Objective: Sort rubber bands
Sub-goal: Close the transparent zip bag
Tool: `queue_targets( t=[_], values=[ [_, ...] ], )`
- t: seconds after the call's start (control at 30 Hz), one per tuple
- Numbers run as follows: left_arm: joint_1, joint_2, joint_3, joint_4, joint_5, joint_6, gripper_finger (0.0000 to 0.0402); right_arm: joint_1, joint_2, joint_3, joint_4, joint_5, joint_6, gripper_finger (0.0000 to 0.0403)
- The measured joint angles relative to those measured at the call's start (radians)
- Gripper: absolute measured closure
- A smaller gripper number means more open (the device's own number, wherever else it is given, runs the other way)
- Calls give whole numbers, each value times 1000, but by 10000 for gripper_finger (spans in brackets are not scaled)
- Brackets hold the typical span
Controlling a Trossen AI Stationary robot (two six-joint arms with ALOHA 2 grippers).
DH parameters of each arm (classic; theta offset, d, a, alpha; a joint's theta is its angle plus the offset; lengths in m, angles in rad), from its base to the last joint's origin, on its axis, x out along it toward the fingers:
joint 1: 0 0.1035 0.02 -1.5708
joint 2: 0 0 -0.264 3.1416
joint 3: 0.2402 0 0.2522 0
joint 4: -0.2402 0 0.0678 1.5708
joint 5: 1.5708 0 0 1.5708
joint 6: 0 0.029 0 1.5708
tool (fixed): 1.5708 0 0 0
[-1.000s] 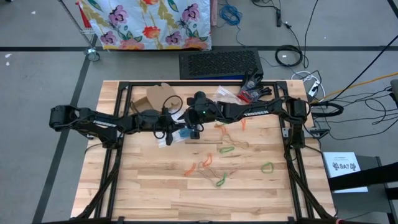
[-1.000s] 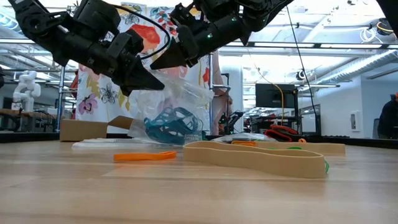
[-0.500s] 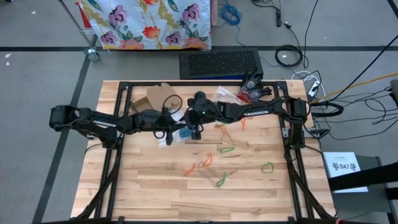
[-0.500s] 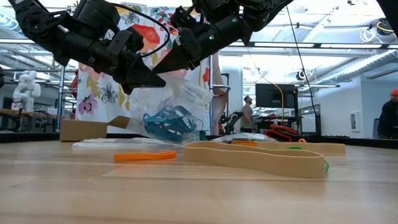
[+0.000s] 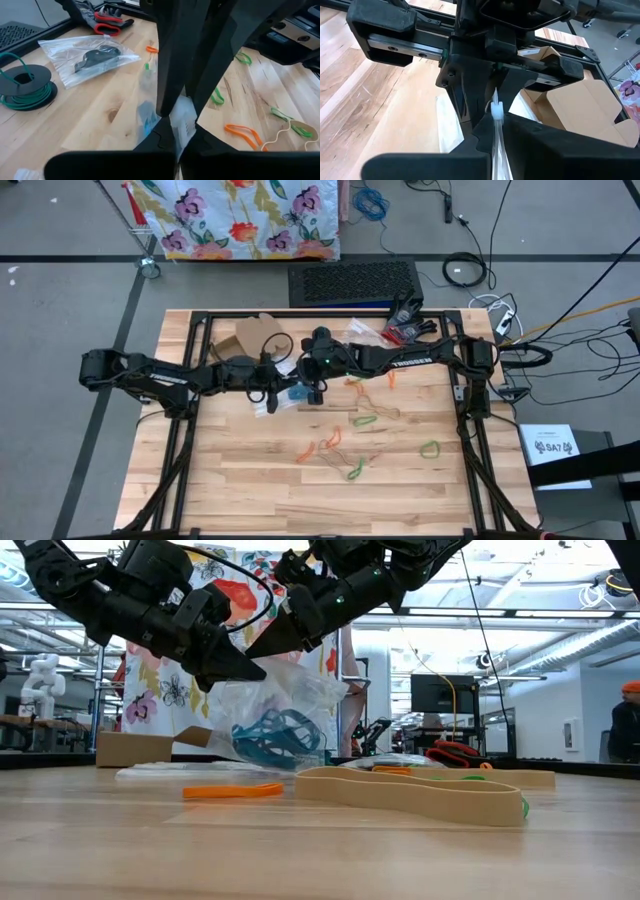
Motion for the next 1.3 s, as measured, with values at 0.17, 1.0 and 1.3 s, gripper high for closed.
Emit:
queue_targets(
  t=[0.17, 1.0, 1.3],
  values=[
    [0, 0, 0, -18, -25, 2, 374, 0, 0, 0, -12, 0, 0, 388],
    [0, -121, 0, -142, -39, 115, 340, 0, 0, 0, -35, 0, 0, 387],
    [0, -121, 0, -156, -36, 113, 395, -3, 0, 0, -42, 5, 5, 387]
  ],
)
